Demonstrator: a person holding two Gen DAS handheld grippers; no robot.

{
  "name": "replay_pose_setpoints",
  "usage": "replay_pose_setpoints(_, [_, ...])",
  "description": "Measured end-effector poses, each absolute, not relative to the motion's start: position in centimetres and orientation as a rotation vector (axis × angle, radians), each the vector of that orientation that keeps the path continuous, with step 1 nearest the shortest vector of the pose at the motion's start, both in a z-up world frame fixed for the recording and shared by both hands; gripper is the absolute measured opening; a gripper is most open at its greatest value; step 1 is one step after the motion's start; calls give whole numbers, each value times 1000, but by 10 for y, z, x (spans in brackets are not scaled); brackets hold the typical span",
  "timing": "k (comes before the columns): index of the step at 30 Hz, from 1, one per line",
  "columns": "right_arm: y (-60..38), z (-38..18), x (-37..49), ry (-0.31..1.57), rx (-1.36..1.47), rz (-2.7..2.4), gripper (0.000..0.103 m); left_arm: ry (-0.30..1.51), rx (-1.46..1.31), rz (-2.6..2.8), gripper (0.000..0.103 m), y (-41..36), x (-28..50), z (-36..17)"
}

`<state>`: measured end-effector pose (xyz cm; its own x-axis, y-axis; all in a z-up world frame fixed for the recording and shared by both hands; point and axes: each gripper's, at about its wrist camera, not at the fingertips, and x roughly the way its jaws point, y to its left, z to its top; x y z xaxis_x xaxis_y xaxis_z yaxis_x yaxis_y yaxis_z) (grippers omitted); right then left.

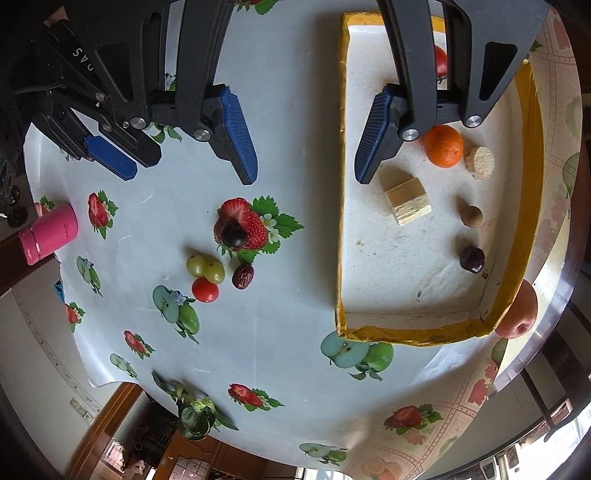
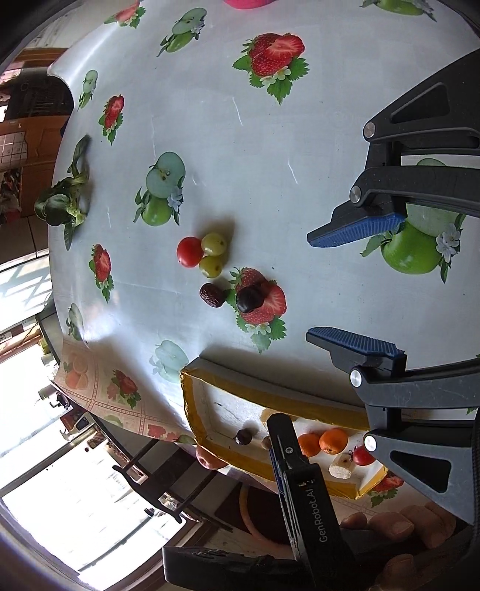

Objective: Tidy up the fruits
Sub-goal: 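Move both open tools back toward the food pile, then grasp the second dark cherry with the left tool while the right tool grasps a green grape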

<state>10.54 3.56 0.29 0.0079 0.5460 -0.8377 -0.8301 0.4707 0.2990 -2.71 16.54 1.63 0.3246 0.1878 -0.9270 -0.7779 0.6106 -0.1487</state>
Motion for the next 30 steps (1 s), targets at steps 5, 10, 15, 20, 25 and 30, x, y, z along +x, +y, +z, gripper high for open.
replay_pose_setpoints(5, [35, -1, 114, 1107, -307, 1081, 47, 1076, -658, 665, 53, 157, -13, 12])
replay_pose_setpoints(10, [50, -7, 132, 1070, -302, 1083, 45, 1076, -687, 632, 53, 158, 6, 1])
replay_pose_setpoints(15, [84, -21, 154, 1046, -339, 1096, 41, 1088, -676, 618, 53, 165, 29, -13])
replay_pose_setpoints(20, [111, -41, 172, 1070, -385, 1100, 36, 1115, -689, 619, 53, 181, 44, -31])
replay_pose_setpoints(25, [120, -56, 182, 1106, -397, 1129, 33, 1132, -678, 608, 53, 187, 52, -44])
replay_pose_setpoints(30, [124, -59, 184, 1085, -400, 1191, 30, 1121, -680, 576, 53, 190, 57, -48])
